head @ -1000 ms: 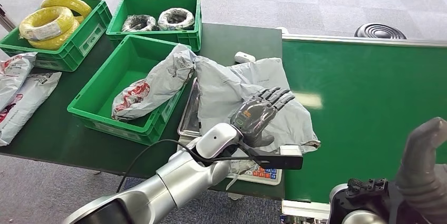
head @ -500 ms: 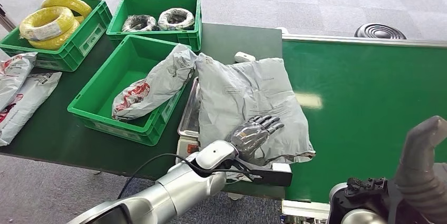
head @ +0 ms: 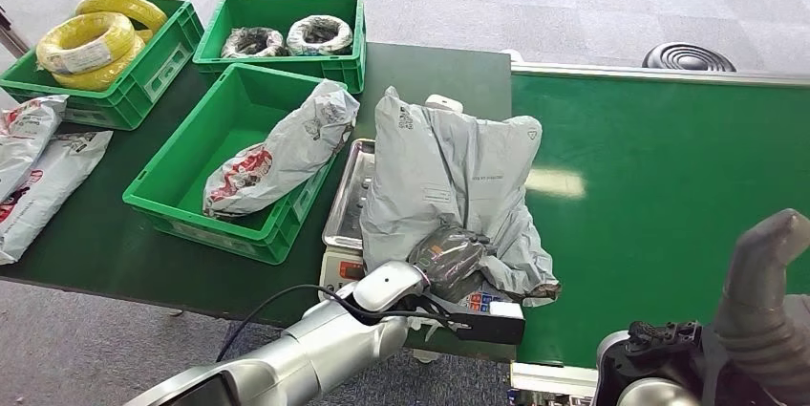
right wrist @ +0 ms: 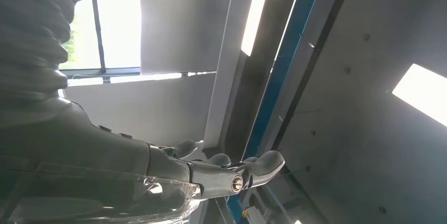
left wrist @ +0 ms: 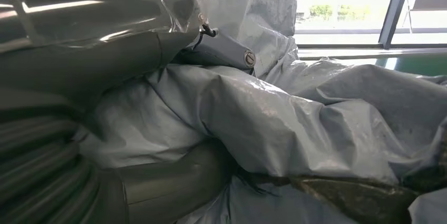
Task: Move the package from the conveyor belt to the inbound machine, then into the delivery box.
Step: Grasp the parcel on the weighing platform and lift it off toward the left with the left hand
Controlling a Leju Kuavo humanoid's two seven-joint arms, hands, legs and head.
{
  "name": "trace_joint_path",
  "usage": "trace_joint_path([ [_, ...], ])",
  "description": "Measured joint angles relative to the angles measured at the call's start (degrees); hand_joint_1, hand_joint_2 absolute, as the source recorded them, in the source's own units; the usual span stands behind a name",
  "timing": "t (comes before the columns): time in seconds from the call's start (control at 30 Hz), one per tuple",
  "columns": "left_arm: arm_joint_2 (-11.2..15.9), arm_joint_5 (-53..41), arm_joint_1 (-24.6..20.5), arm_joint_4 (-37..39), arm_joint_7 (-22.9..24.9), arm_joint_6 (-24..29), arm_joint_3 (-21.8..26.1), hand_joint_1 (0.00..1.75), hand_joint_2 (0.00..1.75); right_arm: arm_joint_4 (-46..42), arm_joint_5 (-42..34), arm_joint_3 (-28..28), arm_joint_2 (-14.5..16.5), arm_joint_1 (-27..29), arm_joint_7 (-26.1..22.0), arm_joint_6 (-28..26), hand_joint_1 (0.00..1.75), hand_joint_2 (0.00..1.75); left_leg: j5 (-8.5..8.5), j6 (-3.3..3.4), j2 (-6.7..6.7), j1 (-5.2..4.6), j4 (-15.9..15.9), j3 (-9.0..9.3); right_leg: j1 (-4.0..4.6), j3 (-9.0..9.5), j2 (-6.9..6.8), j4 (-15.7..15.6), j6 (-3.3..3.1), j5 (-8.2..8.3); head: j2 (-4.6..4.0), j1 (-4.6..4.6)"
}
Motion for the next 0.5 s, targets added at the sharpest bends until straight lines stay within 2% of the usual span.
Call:
trace_joint_path([
  [0.1,-0.04,3.74,-0.07,-0.05,-2.52,0.85,0.33,1.67,1.75,0.02,0.02,0.00,0.01,-0.04,0.00,0.00,0.00,1.75,0.00,0.00,0.00,0.00,0.00,0.01,0.00,0.00,0.00,0.00,0.00,0.00,0.00,-0.01],
  [0.17,-0.05,10.33,-0.09,-0.71,-7.55,1.42,2.10,1.68,1.75,0.04,-0.20,-0.01,0.03,-0.05,0.00,0.00,0.00,1.75,0.01,0.00,-0.01,0.00,0.00,0.00,0.00,-0.01,0.00,0.00,0.00,0.00,0.00,0.00],
  [0.27,0.03,19.90,-0.69,-2.97,-15.04,1.61,7.60,1.68,1.75,0.16,-0.64,-0.05,0.13,-0.07,0.00,0.00,0.00,1.75,0.01,0.00,0.00,0.00,0.00,-0.01,0.00,-0.01,0.00,0.01,0.00,0.00,0.00,0.01],
  [0.37,0.09,22.00,-1.77,-4.59,-16.72,1.51,11.97,1.68,1.75,0.22,-0.72,-0.14,0.15,-0.07,0.00,0.00,0.00,1.75,0.01,0.00,0.00,0.00,0.00,-0.01,0.00,-0.01,-0.01,0.01,0.00,0.00,0.00,-0.01],
  [0.5,0.10,22.40,-2.00,-5.77,-17.04,1.48,14.54,1.71,1.75,0.24,-0.72,-0.33,0.16,-0.09,0.00,0.00,0.00,1.75,0.01,0.00,-0.01,0.00,0.00,-0.03,0.00,-0.02,-0.01,0.01,0.00,0.00,0.00,0.00],
])
